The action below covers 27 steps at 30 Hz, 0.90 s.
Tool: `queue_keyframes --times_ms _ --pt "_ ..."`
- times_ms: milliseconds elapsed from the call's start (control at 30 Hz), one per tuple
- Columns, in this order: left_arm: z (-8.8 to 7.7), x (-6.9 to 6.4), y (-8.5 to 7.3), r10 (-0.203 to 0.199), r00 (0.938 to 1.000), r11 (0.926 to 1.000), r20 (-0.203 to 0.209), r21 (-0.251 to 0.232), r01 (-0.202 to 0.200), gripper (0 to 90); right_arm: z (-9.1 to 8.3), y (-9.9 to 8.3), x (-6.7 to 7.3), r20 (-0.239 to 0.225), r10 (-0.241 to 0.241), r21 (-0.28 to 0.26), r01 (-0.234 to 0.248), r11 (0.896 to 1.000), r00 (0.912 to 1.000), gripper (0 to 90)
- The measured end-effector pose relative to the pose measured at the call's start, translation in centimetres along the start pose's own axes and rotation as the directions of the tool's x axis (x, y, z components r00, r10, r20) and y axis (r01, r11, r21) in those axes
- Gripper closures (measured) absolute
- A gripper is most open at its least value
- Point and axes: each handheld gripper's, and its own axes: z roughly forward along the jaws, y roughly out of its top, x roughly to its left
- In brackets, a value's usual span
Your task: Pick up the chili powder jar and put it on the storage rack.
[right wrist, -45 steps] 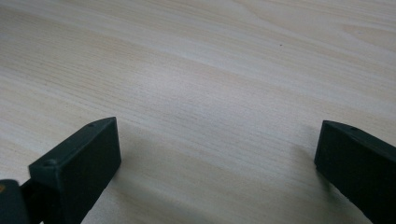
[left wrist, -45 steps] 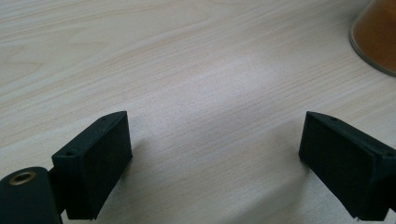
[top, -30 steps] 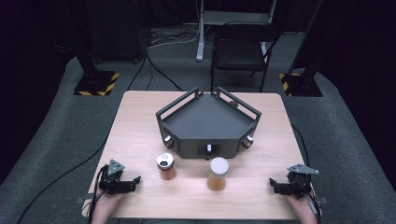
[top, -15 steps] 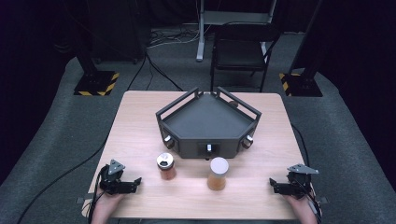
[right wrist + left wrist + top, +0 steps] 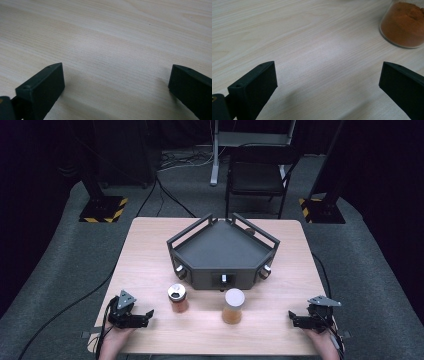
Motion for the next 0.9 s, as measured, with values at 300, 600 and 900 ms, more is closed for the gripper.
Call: queue_keyframes --times_ms 300,600,900 --pt "-0.2 1.2 -0.4 -0.031 0.9948 0.9984 0.096 -0.045 0.036 1.5 0.0 0.0 0.0 0.000 0.000 0.000 0.000 1.000 1.0000 0.0" --pt "-0.4 0.3 0.3 0.021 0.9939 0.9982 0.108 -0.058 -0.014 1.4 0.0 0.0 0.0 0.000 0.000 0.000 0.000 1.000 1.0000 0.0" --pt "-0.2 -0.3 0.8 0.051 0.9895 0.9971 0.135 -0.062 -0.043 1.4 0.0 0.0 0.0 0.000 0.000 0.000 0.000 1.000 1.0000 0.0"
